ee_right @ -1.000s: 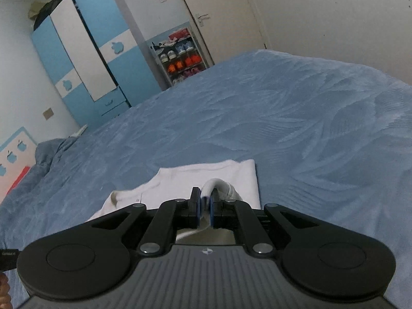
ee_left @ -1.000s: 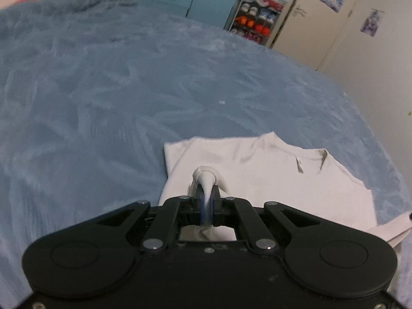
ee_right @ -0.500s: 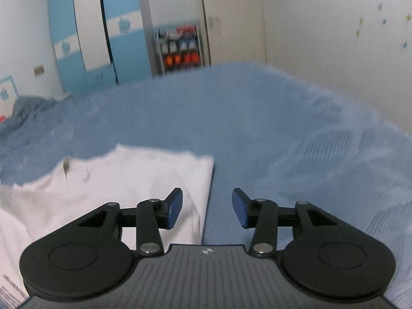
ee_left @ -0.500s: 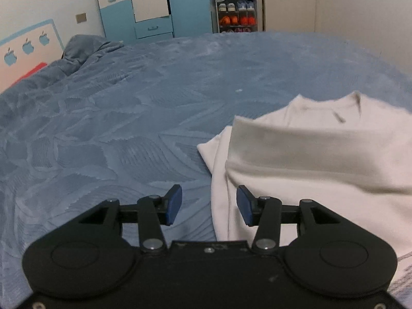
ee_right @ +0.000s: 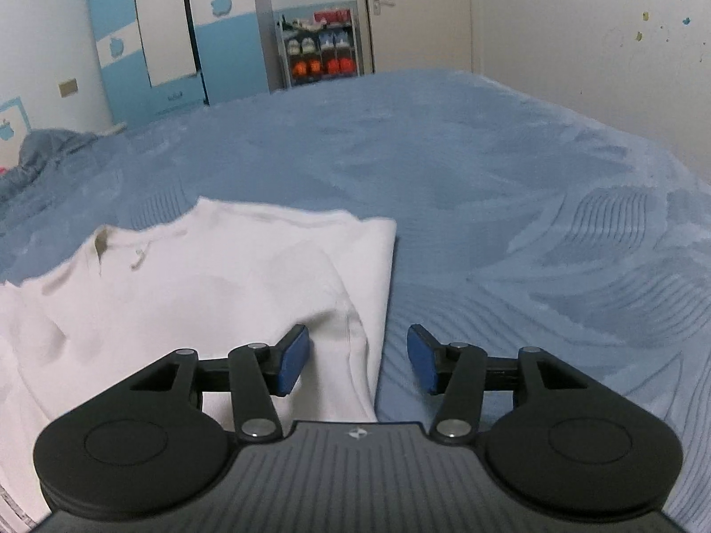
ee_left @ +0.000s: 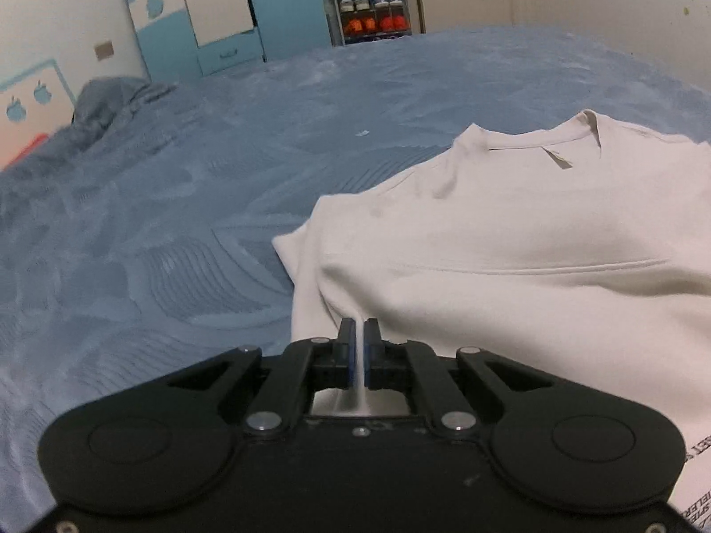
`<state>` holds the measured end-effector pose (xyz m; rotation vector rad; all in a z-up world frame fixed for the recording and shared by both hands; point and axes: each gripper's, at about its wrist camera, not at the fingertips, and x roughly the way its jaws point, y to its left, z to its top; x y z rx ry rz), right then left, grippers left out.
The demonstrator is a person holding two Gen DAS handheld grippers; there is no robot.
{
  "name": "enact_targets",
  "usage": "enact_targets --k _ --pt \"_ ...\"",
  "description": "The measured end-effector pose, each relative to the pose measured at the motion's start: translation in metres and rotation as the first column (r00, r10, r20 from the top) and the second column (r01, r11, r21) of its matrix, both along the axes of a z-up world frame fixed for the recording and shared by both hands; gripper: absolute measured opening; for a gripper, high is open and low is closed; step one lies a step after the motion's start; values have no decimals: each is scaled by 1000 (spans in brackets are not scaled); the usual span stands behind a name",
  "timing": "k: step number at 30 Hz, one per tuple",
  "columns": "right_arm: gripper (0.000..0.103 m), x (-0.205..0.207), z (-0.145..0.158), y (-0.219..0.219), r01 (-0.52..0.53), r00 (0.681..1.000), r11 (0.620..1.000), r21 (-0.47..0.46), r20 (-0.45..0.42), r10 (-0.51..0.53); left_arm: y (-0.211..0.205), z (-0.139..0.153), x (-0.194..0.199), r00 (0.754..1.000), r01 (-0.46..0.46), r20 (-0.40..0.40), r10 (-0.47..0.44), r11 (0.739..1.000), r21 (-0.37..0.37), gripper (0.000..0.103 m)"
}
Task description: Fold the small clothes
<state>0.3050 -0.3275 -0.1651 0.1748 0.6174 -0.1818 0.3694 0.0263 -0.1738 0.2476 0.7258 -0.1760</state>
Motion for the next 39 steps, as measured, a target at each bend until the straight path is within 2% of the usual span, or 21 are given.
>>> enact_targets --k 2,3,5,8,9,10,11,12,14,16,19,21,24,27,29,31,36,38,39 --pt "61 1 5 -3 -21 999 1000 12 34 21 0 4 -1 1000 7 5 -7 1000 -2 26" --pt "63 0 7 -3 -26 999 1000 14 48 25 0 6 -1 1000 4 16 -4 1000 -6 45" --pt "70 7 7 -3 -41 997 999 27 61 39 4 7 3 1000 -4 28 5 999 -38 45" --pt "70 24 0 2 -71 997 996 48 16 70 6 2 15 1000 -10 -12 9 996 -89 43" --pt "66 30 -4 5 -86 996 995 46 -3 87 5 -1 18 1000 -10 -17 8 996 -94 37" --pt "45 36 -7 9 -86 996 996 28 -25 87 2 -4 19 1000 -6 -20 4 996 -90 19" --pt "30 41 -11 15 -70 996 997 -21 -48 69 0 -6 19 1000 -7 -20 5 997 -78 4" --pt "10 40 -11 19 -59 998 997 -54 -34 58 -3 -7 20 999 -28 -16 28 999 -44 1" --pt "9 28 -5 27 -43 997 995 -85 53 47 -1 -1 19 998 -58 -6 58 996 -66 0" --pt "8 13 6 36 -6 992 990 -142 127 24 6 12 12 994 -96 47 102 987 -126 0" --pt "8 -1 19 46 63 974 979 -193 228 -18 12 27 1 979 -148 114 168 975 -166 0" --pt "8 0 22 49 92 964 972 -219 262 -32 8 29 -5 968 -172 159 193 975 -140 0" --pt "8 14 19 47 112 966 966 -233 252 -51 4 29 -11 948 -208 220 230 971 -121 1" --pt "8 29 4 44 113 974 969 -220 215 -65 8 19 -7 935 -265 201 292 953 -150 2" --pt "8 37 -10 47 113 979 962 -249 195 -64 6 5 -1 935 -277 191 298 952 -128 3" --pt "9 43 -23 51 107 983 961 -256 171 -64 1 -11 4 941 -278 178 287 958 -76 3" --pt "13 52 -40 36 86 992 983 -165 104 -69 -15 -41 11 949 -273 168 266 962 19 3" --pt "18 54 -38 30 87 994 987 -132 84 -76 -19 -44 13 946 -283 181 269 957 59 10" --pt "22 53 -36 29 91 994 988 -126 77 -82 -20 -45 14 943 -294 188 275 952 80 23"
